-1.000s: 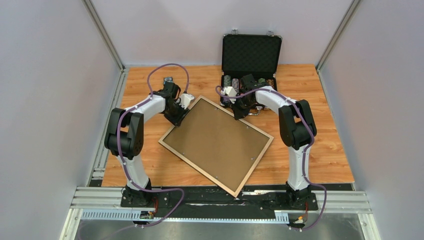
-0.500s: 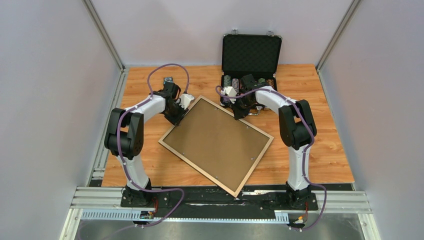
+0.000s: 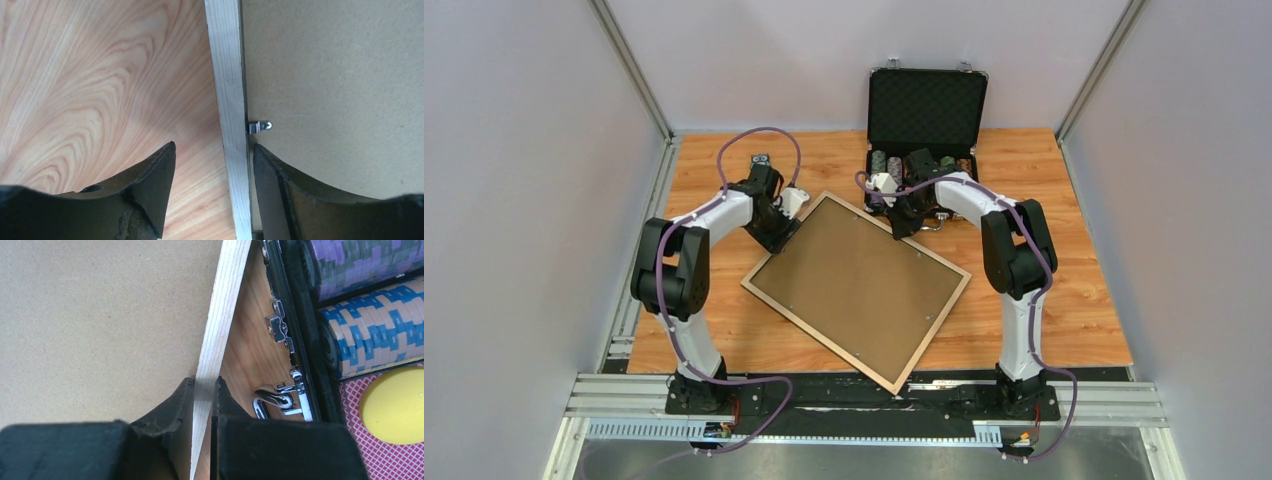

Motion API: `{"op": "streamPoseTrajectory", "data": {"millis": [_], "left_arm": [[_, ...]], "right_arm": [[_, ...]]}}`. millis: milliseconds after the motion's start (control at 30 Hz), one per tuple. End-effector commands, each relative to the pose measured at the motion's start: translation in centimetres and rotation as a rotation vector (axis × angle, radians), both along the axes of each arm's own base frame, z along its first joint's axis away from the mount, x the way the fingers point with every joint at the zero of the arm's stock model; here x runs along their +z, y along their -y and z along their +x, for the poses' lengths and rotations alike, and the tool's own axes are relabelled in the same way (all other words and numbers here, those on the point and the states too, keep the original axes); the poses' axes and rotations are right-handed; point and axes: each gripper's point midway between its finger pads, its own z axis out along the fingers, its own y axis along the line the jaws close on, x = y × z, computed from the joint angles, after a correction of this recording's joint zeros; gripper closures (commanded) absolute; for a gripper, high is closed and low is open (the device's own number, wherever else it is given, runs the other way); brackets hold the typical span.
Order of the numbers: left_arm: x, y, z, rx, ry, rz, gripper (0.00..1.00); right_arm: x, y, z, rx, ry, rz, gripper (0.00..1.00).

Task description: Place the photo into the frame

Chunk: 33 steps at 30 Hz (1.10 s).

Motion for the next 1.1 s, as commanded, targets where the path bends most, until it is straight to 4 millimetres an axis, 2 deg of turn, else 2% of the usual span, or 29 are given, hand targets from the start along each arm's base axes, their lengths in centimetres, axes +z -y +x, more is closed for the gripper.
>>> {"op": "streamPoseTrajectory", "data": {"millis": [0, 133, 333, 500, 633, 733, 933, 1067], "left_arm": [[1.4, -1.3, -1.4, -0.020, -0.003, 0.046, 0.32], [3.1, -1.9, -1.9, -0.020, 0.027, 0.046, 0.28], [4.8, -3.3, -2.9, 0.040, -0.004, -0.052, 0.29], [4.8, -2.4, -3.5, 0.093, -0.056, -0.182, 0.32], [3.6, -1.6, -4.0, 0.154, -0.107, -0.256, 0.34], [3.4, -2.1, -4.1, 0.221, -0.115, -0.294, 0.35], [3.3, -5.3, -4.6, 0.311, -0.078, -0.268, 0.33], [2.7, -6.8, -5.6, 0.323, -0.085, -0.234, 0.31]], "right_arm": [[-5.0, 2.1, -1.0, 0.016, -0.048, -0.113, 1.00], [-4.7, 1.9, -1.0, 0.012, -0.048, -0.099, 1.00], [-4.0, 1.1, -0.6, -0.007, -0.052, -0.065, 1.00], [-3.8, 0.1, -0.2, 0.004, -0.041, -0.059, 1.00], [-3.6, -1.9, -0.1, 0.052, -0.014, -0.062, 1.00], [-3.6, -3.9, 0.1, 0.112, 0.027, -0.084, 1.00], [-4.2, -7.3, 0.3, 0.204, 0.062, -0.113, 1.00], [-3.7, -9.6, 2.0, 0.224, 0.119, -0.114, 1.00]]}}
